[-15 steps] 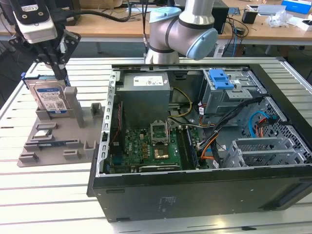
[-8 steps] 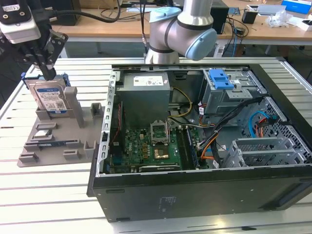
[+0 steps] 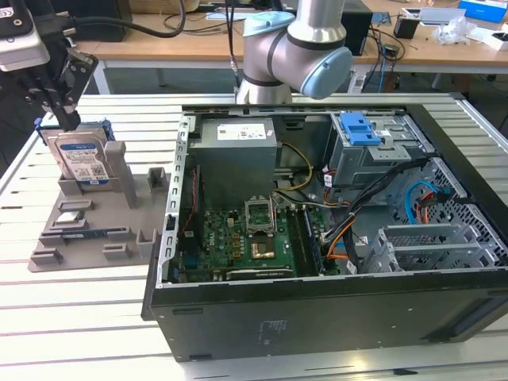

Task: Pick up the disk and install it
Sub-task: 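Reach for the disk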

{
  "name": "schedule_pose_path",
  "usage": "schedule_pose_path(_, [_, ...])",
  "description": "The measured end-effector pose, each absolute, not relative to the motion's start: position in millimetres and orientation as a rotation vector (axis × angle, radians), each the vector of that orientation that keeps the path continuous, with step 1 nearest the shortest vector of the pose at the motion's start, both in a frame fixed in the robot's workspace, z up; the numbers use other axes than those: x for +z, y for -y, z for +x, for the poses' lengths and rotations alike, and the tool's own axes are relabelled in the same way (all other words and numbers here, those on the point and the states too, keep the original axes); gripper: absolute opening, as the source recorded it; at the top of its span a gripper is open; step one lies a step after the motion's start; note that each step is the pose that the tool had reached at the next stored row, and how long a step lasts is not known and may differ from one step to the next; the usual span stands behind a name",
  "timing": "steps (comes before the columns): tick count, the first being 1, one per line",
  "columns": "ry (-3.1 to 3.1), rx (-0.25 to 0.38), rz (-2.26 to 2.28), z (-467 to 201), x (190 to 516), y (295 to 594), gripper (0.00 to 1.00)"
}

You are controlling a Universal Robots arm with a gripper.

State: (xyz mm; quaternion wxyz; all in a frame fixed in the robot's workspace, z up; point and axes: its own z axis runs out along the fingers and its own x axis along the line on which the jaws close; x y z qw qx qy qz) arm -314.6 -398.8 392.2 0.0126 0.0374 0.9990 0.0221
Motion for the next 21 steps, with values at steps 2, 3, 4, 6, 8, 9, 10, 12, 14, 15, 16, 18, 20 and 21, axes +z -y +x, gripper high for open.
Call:
schedule_pose_path(2, [-3.113, 0.069, 0.117, -318, 392, 399, 0.11])
schedule_pose_path(3, [-3.114, 0.069, 0.116, -320, 392, 399, 0.11])
schedule_pose_path(4, [-3.113, 0.069, 0.117, -322, 392, 399, 0.11])
schedule_pose_path(6, [-3.114, 0.069, 0.117, -325, 392, 399, 0.11])
schedule_pose_path(8, [-3.113, 0.069, 0.117, -328, 392, 399, 0.11])
schedule_pose_path(9, [-3.114, 0.069, 0.117, -330, 392, 399, 0.11])
schedule_pose_path(10, [-3.114, 0.069, 0.117, -331, 392, 399, 0.11])
schedule_pose_path(12, [-3.114, 0.069, 0.117, -335, 392, 399, 0.11])
schedule_pose_path(14, [-3.114, 0.069, 0.117, -338, 392, 399, 0.11])
schedule_pose_path(15, [-3.114, 0.069, 0.117, -340, 392, 399, 0.11])
schedule_pose_path(16, [-3.114, 0.069, 0.117, -342, 392, 399, 0.11])
schedule_pose_path(18, [-3.113, 0.069, 0.117, -345, 392, 399, 0.11])
schedule_pose_path(20, [-3.113, 0.069, 0.117, -347, 392, 399, 0.11])
schedule_pose_path(21, [-3.113, 0.069, 0.117, -348, 392, 399, 0.11])
